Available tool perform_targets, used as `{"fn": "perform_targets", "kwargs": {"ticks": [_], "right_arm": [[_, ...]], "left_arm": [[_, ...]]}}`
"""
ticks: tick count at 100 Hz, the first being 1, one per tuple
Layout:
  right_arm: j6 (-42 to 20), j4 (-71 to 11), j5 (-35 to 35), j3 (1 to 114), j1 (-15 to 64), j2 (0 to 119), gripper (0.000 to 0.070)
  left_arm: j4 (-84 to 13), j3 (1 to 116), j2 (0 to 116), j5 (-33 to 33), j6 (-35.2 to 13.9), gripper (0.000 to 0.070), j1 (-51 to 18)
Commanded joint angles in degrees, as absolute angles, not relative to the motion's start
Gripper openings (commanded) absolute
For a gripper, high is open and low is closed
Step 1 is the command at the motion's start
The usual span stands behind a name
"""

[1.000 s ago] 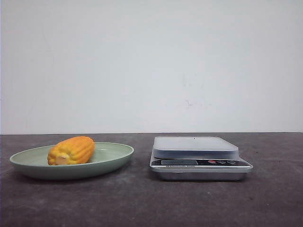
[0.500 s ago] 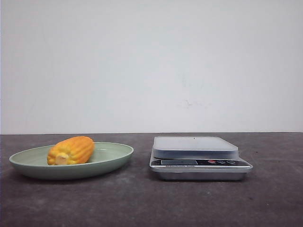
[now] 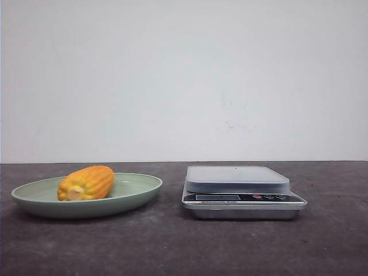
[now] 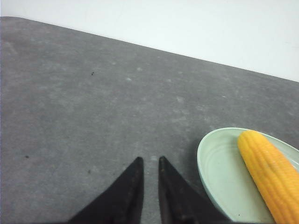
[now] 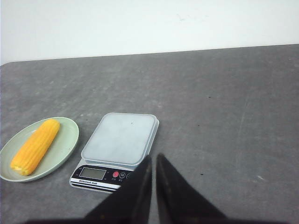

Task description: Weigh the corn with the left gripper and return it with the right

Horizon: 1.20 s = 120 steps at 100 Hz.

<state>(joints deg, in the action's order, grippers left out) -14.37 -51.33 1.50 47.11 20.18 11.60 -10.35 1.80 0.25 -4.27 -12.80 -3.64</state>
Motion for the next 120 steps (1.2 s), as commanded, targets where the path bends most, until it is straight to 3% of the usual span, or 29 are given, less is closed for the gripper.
{"fn": "perform_targets", "kwargs": {"ticks": [1,34,45,61,87,120], "right_arm": [[-14.6,-50.6,1.5,47.8,20.4,11.4,0.0009],[-14.3,-50.6,1.6,47.8,20.4,11.4,0.0009],[-8.1,-48.1,3.5,47.7,18.2,11.1,0.0010],[-3.9,-30.8,3.0,41.3,8.7,9.3,0.0010],[-4.6,-9.7,-0.1,15.9,-1.6,2.7,0.0009],[-5.1,-4.4,0.0,1.0,-2.5,0.2,0.0010]], "left_arm": [[-10.6,0.8,0.2,-4.2,-12.2,0.0022,-3.6],[-10.6,0.8,0.2,-4.2,-12.2,0.0022,-3.6],[-10.6,0.8,0.2,-4.2,-12.2,0.0022,-3.6],[-10.6,0.8,0.2,-4.2,-12.2,0.0022,-3.6],[-10.7,0.8,0.2,-4.2,-12.2,0.0022,-3.6],[-10.7,0.8,0.2,-4.2,-12.2,0.0022,-3.6]]}}
